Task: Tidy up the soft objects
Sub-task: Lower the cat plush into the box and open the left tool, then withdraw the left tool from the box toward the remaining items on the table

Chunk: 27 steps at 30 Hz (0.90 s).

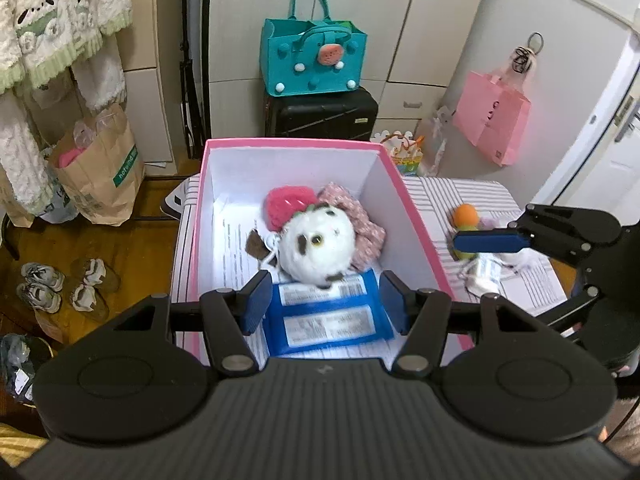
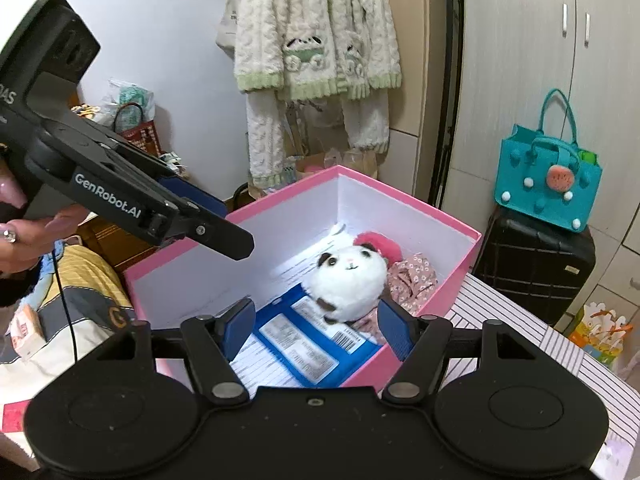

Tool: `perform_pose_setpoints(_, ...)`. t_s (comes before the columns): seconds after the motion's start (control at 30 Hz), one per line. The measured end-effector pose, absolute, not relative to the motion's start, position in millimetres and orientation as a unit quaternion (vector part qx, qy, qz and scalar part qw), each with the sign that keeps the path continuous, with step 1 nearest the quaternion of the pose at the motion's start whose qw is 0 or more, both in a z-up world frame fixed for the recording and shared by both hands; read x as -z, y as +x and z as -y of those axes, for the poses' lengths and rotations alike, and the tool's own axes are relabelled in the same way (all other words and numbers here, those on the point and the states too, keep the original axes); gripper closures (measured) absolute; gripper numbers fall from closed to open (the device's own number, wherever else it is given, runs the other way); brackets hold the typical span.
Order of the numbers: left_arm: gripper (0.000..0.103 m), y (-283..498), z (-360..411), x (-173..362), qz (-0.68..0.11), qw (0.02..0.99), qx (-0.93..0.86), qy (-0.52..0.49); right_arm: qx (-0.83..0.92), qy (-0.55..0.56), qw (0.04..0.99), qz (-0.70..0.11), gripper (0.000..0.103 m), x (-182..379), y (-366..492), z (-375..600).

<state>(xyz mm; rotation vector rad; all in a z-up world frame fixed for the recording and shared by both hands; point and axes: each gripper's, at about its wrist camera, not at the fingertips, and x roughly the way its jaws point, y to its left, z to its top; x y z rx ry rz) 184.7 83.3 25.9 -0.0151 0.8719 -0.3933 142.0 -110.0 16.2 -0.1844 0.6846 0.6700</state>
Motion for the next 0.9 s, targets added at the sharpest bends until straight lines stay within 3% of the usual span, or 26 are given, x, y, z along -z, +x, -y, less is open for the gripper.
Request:
perform_pose_setpoints(0.47,0.038,106.2,-75.1,-61.6,-0.405,0.889,0.211,0.036,-0.327,-0.076,0.89,-0.31,0.031,-50.0,73.7,129.6)
perform_pose_setpoints(0.9,0.032,21.5,-48.9,-73.2,-0.384,0.888,0.232,0.096,-0.309,-0.08,0.895,-0.312,0.031,-48.1,-0.7,152.2)
